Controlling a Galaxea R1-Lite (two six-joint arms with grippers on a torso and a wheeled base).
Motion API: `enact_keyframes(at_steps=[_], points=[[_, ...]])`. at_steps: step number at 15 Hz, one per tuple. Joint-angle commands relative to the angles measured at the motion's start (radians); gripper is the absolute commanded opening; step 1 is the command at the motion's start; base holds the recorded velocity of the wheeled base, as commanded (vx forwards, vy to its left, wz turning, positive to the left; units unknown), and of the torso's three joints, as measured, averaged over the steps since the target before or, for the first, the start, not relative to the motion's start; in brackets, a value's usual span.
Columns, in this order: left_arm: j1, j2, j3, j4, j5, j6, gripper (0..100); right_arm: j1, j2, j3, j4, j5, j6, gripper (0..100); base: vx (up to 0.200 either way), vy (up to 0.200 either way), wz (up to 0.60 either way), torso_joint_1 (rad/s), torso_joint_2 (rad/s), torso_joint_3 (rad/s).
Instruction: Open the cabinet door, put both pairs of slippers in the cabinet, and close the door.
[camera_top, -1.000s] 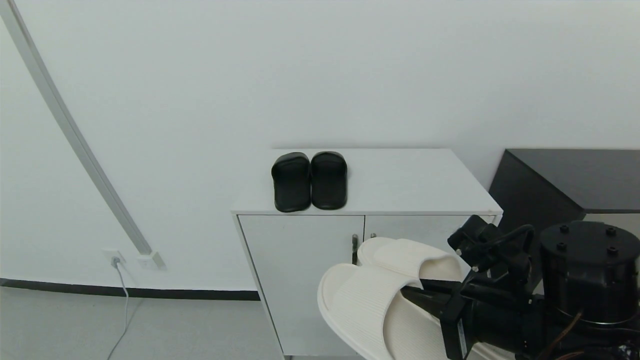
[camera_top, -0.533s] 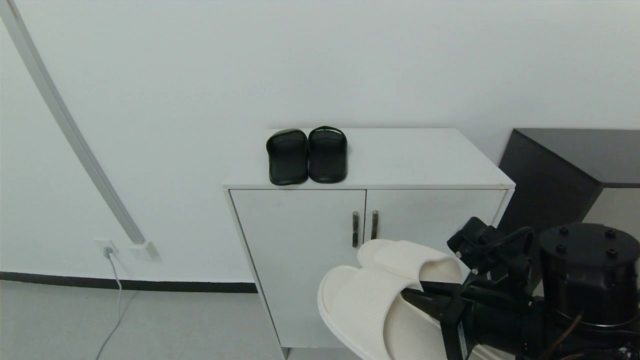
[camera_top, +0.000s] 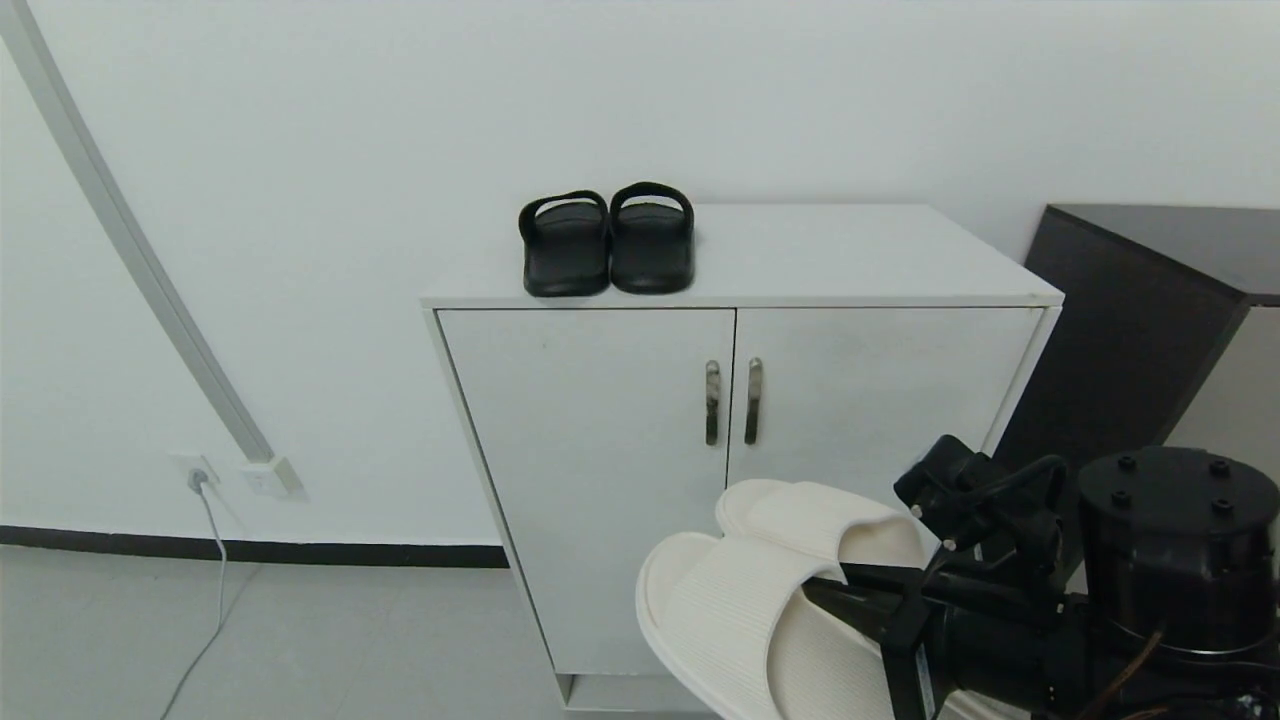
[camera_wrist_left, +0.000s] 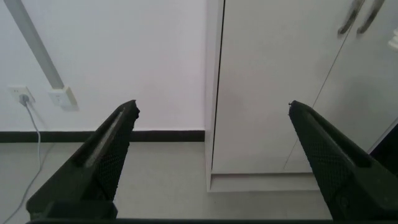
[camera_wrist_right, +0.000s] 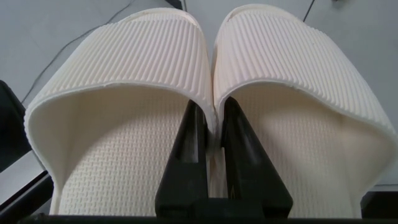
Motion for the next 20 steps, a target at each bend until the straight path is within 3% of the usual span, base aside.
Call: enact_keyframes(at_steps=[1, 7, 10, 13, 18, 19, 20], points=[[0.0, 0.001, 0.0, -0.001, 0.0, 0.0, 100, 0.0, 0.004, 0.0, 0.0, 0.0, 0.0, 0, 0.0, 0.0, 0.0, -0.149, 0.48, 0.32], [0.0, 0.001, 0.0, 0.001, -0.001, 0.003, 100, 0.002, 0.003, 0.008, 0.0, 0.0, 0.0, 0, 0.0, 0.0, 0.0, -0.12, 0.47, 0.342], [0.0, 0.001, 0.0, 0.002, -0.012, 0.029, 100, 0.005, 0.004, 0.026, -0.04, -0.002, -0.002, 0, 0.0, 0.0, 0.0, -0.062, 0.44, 0.372], [0.0, 0.001, 0.0, 0.001, -0.017, 0.028, 100, 0.008, 0.004, 0.033, -0.045, -0.002, -0.002, 0, 0.0, 0.0, 0.0, -0.025, 0.41, 0.383], [0.0, 0.002, -0.003, -0.004, -0.02, 0.04, 100, 0.009, 0.003, 0.036, -0.046, -0.003, -0.008, 0, 0.0, 0.0, 0.0, -0.001, 0.08, 0.078], [0.0, 0.007, -0.011, -0.004, -0.033, 0.039, 100, 0.009, 0.003, 0.037, -0.046, -0.003, -0.017, 0, 0.0, 0.0, 0.0, 0.0, 0.0, 0.0], [-0.003, 0.068, -0.109, -0.002, -0.066, -0.007, 100, 0.009, 0.003, 0.037, -0.046, -0.003, -0.02, 0, 0.0, 0.0, 0.0, 0.0, 0.0, 0.0]])
